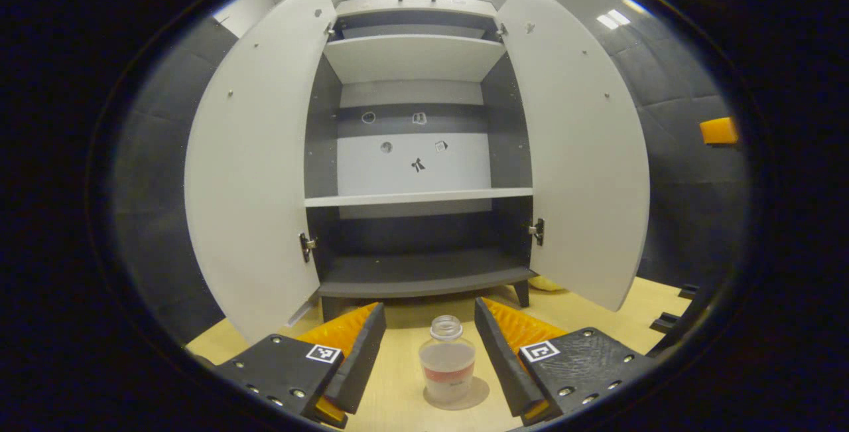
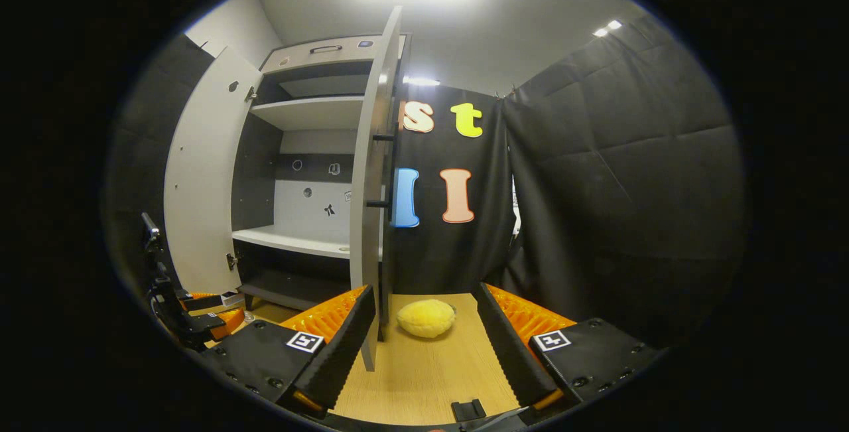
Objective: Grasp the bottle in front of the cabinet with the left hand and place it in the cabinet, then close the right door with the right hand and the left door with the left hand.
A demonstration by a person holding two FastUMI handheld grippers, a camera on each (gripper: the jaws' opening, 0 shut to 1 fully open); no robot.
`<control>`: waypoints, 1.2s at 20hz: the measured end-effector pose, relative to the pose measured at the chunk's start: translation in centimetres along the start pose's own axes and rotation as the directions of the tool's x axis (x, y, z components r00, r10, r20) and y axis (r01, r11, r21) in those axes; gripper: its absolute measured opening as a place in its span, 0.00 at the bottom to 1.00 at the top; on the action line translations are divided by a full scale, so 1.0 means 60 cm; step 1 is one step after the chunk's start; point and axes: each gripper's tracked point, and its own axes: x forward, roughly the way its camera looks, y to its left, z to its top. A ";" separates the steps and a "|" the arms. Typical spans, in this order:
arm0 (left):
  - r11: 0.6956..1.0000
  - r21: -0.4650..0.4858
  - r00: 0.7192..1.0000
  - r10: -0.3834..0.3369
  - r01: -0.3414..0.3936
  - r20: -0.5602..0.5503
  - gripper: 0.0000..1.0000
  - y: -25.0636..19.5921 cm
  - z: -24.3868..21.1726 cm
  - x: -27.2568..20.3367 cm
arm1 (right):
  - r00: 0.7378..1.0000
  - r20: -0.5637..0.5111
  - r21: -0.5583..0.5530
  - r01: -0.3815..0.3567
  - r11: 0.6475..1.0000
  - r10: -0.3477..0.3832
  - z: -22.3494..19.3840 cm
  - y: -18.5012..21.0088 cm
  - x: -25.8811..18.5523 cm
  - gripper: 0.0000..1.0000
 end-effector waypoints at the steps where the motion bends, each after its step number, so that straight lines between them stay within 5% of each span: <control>1: 1.000 -0.004 1.000 -0.006 0.006 -0.018 0.82 -0.002 -0.013 0.004 | 1.000 -0.005 0.001 0.005 1.000 -0.005 -0.001 0.000 0.002 0.98; 16: 0.999 -0.035 0.965 -0.048 0.040 -0.258 0.83 -0.027 -0.212 0.058 | 0.998 -0.064 -0.065 0.009 0.998 -0.013 -0.019 0.021 0.036 0.99; 17: 0.998 -0.042 0.961 -0.048 0.038 -0.271 0.89 -0.028 -0.219 0.060 | 0.998 -0.066 -0.063 0.010 0.998 -0.014 -0.019 0.021 0.037 0.99; 24: 0.997 -0.061 0.961 -0.065 0.051 -0.268 0.71 -0.028 -0.196 0.059 | 0.998 -0.058 -0.056 0.014 0.998 -0.017 -0.011 0.025 0.039 0.99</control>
